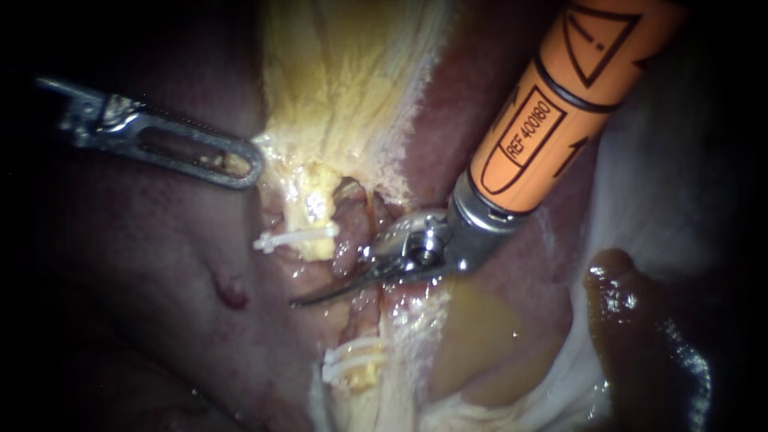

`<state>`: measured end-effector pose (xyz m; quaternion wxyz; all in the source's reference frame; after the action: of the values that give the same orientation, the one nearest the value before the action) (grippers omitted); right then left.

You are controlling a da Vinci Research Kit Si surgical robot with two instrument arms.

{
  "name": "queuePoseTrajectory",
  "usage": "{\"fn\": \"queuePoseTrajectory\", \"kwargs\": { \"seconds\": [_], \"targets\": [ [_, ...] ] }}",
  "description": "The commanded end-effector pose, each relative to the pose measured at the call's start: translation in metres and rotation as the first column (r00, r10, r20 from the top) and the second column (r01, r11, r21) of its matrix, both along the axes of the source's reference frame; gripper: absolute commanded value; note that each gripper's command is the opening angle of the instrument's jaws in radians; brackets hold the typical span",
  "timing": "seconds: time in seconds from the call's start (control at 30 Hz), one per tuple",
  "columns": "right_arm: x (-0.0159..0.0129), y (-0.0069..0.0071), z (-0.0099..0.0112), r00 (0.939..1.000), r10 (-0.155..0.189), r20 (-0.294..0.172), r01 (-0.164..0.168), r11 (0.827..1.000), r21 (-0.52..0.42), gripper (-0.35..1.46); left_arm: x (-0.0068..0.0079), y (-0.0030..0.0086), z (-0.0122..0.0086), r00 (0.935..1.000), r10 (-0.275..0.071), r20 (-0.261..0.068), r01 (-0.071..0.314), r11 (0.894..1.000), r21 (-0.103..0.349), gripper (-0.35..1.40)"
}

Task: Go back from the cut left tube

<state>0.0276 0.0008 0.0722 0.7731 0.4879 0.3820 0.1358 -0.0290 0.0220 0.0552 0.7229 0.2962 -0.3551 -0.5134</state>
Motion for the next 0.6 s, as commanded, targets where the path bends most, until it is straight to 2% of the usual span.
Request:
{"fn": "queuePoseTrajectory", "kwargs": {
  "seconds": [0.03,0.17,0.2,0.23,0.27,0.33,0.43,0.47,0.6],
  "targets": [
    [0.0000,-0.0001,0.0001,1.0000,-0.003,-0.001,0.003,1.000,0.000,-0.35,0.0000,0.0000,0.0000,1.0000,0.000,0.000,0.000,1.000,0.000,-0.35],
    [0.0000,-0.0005,0.0004,0.9999,-0.011,-0.005,0.011,1.000,-0.003,-0.35,0.0000,0.0000,0.0000,1.0000,0.000,0.000,0.000,1.000,0.000,-0.35],
    [0.0001,-0.0005,0.0004,0.9999,-0.011,-0.005,0.011,1.000,-0.003,-0.21,0.0000,0.0000,0.0000,1.0000,0.000,0.000,0.000,1.000,0.000,-0.35],
    [0.0001,-0.0006,0.0004,0.9999,-0.010,-0.008,0.010,1.000,-0.002,0.22,0.0000,0.0000,0.0000,1.0000,0.001,0.000,-0.001,1.000,0.000,-0.35],
    [0.0001,-0.0006,0.0004,0.9999,-0.006,-0.009,0.006,1.000,-0.003,0.47,0.0000,0.0000,0.0000,1.0000,0.001,0.001,-0.001,1.000,0.000,-0.35],
    [0.0001,-0.0006,0.0004,0.9998,0.007,-0.016,-0.007,1.000,-0.003,0.89,0.0001,0.0000,0.0000,1.0000,0.001,0.001,-0.001,1.000,0.000,-0.35],
    [0.0002,-0.0007,0.0003,0.9980,0.062,-0.013,-0.062,0.998,-0.025,1.31,0.0001,0.0000,0.0001,1.0000,0.001,0.001,-0.001,1.000,0.000,-0.35],
    [0.0002,-0.0007,0.0002,0.9972,0.074,-0.012,-0.075,0.997,-0.029,1.35,0.0001,0.0000,0.0001,1.0000,0.001,0.001,-0.001,1.000,0.000,-0.35],
    [0.0002,-0.0009,0.0000,0.9969,0.077,-0.011,-0.078,0.997,-0.031,1.41,0.0001,0.0000,0.0001,1.0000,0.001,0.001,-0.001,1.000,0.000,-0.35]
  ]
}}
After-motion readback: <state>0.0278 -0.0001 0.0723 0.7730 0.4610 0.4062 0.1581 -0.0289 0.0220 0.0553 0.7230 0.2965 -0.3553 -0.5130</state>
